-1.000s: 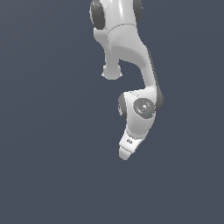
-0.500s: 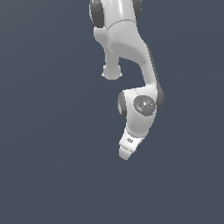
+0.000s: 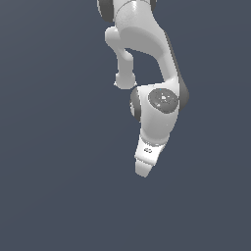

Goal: Pick up the object and move it to a goal position.

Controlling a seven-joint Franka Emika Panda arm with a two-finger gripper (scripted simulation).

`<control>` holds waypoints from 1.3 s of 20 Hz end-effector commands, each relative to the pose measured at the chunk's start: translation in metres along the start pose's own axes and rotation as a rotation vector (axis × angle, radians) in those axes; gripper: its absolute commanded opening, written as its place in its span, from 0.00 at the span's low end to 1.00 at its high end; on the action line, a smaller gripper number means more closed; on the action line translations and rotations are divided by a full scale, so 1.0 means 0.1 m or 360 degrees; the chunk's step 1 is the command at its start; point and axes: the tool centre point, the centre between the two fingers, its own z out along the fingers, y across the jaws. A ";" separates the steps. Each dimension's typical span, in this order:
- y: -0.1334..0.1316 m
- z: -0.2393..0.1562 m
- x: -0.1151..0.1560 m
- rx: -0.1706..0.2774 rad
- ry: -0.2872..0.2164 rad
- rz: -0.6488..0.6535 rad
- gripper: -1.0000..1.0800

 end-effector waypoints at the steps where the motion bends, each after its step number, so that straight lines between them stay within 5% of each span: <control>1: 0.04 -0.23 -0.01 -0.0011 0.0015 -0.0079 0.00; 26: 0.38 -2.69 -0.07 -0.0102 0.0187 -0.0936 0.00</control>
